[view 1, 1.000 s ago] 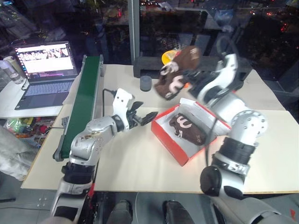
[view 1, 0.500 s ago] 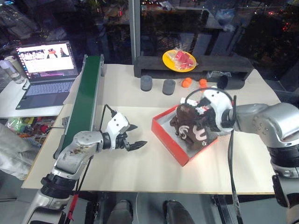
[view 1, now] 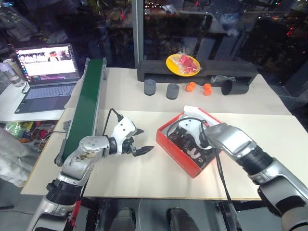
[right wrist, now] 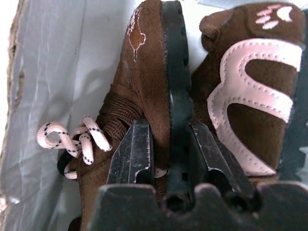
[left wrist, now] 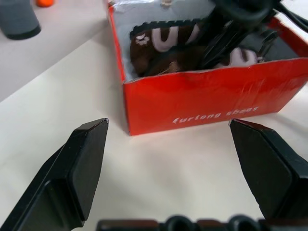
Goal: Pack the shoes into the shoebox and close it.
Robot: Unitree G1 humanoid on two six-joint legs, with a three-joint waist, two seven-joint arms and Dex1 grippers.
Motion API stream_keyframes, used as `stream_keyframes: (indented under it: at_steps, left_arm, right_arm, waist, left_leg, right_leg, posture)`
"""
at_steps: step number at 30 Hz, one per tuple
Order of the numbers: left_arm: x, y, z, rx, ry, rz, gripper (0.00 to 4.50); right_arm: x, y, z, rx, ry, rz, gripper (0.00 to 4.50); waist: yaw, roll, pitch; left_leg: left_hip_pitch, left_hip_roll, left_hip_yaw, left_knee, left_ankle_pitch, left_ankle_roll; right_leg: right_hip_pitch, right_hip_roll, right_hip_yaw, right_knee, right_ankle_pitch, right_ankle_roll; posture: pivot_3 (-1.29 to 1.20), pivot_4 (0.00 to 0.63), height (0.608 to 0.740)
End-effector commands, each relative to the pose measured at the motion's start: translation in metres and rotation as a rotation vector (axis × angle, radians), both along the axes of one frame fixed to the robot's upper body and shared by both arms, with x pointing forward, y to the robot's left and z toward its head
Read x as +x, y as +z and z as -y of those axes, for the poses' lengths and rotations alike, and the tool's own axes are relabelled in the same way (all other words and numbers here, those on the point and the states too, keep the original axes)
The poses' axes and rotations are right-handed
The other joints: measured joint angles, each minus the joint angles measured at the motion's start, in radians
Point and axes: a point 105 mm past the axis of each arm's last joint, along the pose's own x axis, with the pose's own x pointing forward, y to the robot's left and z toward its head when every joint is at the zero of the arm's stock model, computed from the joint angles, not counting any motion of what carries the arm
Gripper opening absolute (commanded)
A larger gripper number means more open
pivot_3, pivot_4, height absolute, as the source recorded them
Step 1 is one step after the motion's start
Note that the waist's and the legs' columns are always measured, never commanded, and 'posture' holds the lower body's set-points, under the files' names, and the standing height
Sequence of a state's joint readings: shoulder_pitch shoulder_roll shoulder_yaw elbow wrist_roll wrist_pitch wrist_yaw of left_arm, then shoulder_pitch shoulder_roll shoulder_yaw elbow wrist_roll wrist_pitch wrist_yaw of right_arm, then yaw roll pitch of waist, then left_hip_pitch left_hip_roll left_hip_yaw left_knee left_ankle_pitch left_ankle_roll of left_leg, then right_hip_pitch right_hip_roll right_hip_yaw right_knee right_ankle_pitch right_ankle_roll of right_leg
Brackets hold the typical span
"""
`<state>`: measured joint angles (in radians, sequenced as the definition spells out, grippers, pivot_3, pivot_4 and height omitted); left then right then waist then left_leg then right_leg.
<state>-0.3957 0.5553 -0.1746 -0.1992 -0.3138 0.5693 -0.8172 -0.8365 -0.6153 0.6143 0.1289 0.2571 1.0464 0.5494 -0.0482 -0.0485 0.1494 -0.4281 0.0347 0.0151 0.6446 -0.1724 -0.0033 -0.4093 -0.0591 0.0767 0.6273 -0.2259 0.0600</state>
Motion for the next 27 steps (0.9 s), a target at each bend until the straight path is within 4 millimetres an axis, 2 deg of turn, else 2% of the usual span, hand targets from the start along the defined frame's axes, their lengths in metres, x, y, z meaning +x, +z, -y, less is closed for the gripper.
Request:
stream_keyframes:
  at_steps: [1,4,7,10,14,16,18,21,22,25,27]
  left_arm:
    - [0.002,0.013,0.002,-0.006,-0.01,0.063,4.32]
    - [0.002,0.013,0.001,-0.006,-0.009,0.063,4.32]
    - [0.0,0.012,0.003,-0.006,-0.013,0.06,4.32]
    - [0.0,0.012,0.003,-0.006,-0.014,0.059,4.32]
    - [0.0,0.01,0.006,0.0,-0.021,0.056,4.32]
    - [0.002,0.009,0.007,0.001,-0.023,0.057,4.32]
    - [0.003,0.009,0.009,0.0,-0.026,0.056,4.32]
    - [0.005,0.008,0.011,0.004,-0.035,0.056,4.32]
    - [0.006,0.008,0.012,0.004,-0.04,0.055,4.32]
    - [0.008,0.008,0.013,0.006,-0.049,0.057,4.32]
    - [0.009,0.009,0.014,0.007,-0.051,0.061,4.32]
  right_arm:
    - [0.009,0.008,0.008,0.026,-0.063,0.058,1.49]
    - [0.008,0.027,0.005,0.089,-0.064,0.092,2.34]
    - [-0.003,0.08,0.001,0.247,-0.064,0.148,3.34]
    - [-0.018,0.124,0.004,0.382,-0.06,0.189,3.34]
    - [-0.047,0.178,0.031,0.516,-0.075,0.279,3.34]
    - [-0.059,0.183,0.058,0.477,-0.126,0.31,3.34]
    - [-0.061,0.171,0.092,0.307,-0.249,0.33,3.34]
    - [-0.065,0.161,0.114,0.138,-0.306,0.337,3.34]
    - [-0.066,0.154,0.122,0.061,-0.325,0.336,3.1]
    - [-0.07,0.141,0.125,-0.049,-0.304,0.326,2.23]
    - [-0.079,0.132,0.108,-0.045,-0.186,0.291,1.62]
  waist:
    - [0.001,0.0,0.0]
    - [0.005,0.005,0.003]
    - [0.008,0.009,0.005]
    - [0.012,0.009,0.005]
    - [0.026,0.01,0.006]
    - [0.038,0.01,0.006]
    - [0.051,0.01,0.006]
    - [0.048,0.011,0.006]
    - [0.042,0.011,0.006]
    - [0.026,0.012,0.006]
    - [0.018,0.012,0.006]
  left_leg:
    - [0.005,0.0,0.0,0.0,0.0,0.0]
    - [0.004,0.001,0.001,0.0,0.0,0.0]
    - [0.0,0.001,0.001,0.0,0.0,0.0]
    - [-0.013,0.0,-0.002,0.0,0.0,0.0]
    - [-0.018,0.0,-0.004,-0.003,-0.002,0.003]
    - [-0.018,0.0,-0.004,-0.003,-0.002,0.003]
    - [-0.018,-0.001,-0.004,-0.002,-0.002,0.003]
    - [-0.016,-0.001,-0.001,0.0,-0.002,0.003]
    - [-0.016,-0.001,0.0,0.0,-0.002,0.003]
    - [-0.014,0.0,0.002,0.0,-0.002,0.003]
    - [-0.013,0.001,0.003,0.0,-0.002,0.003]
  right_leg:
    - [0.004,0.0,0.0,-0.001,-0.004,-0.005]
    - [0.003,-0.001,-0.001,0.0,-0.006,-0.001]
    - [-0.001,-0.001,0.0,0.003,-0.001,-0.005]
    - [-0.015,0.0,-0.001,0.007,0.0,-0.001]
    - [-0.017,0.0,-0.005,0.003,-0.001,0.0]
    - [-0.016,-0.001,-0.006,0.002,-0.002,0.0]
    - [-0.014,-0.002,-0.007,0.0,-0.002,0.0]
    - [-0.013,-0.003,-0.005,-0.002,-0.003,-0.003]
    - [-0.013,-0.004,-0.004,-0.002,-0.004,-0.004]
    - [-0.013,-0.003,-0.002,0.0,-0.003,-0.003]
    - [-0.014,-0.002,-0.001,0.001,-0.003,-0.002]
  posture:
    - [0.0,0.15,0.74]
    - [0.0,0.15,0.74]
    - [0.0,0.15,0.74]
    - [0.0,0.15,0.74]
    - [0.0,0.15,0.74]
    - [0.0,0.15,0.74]
    - [0.0,0.15,0.74]
    - [0.0,0.15,0.74]
    - [0.0,0.15,0.74]
    - [0.0,0.15,0.74]
    - [0.0,0.15,0.74]
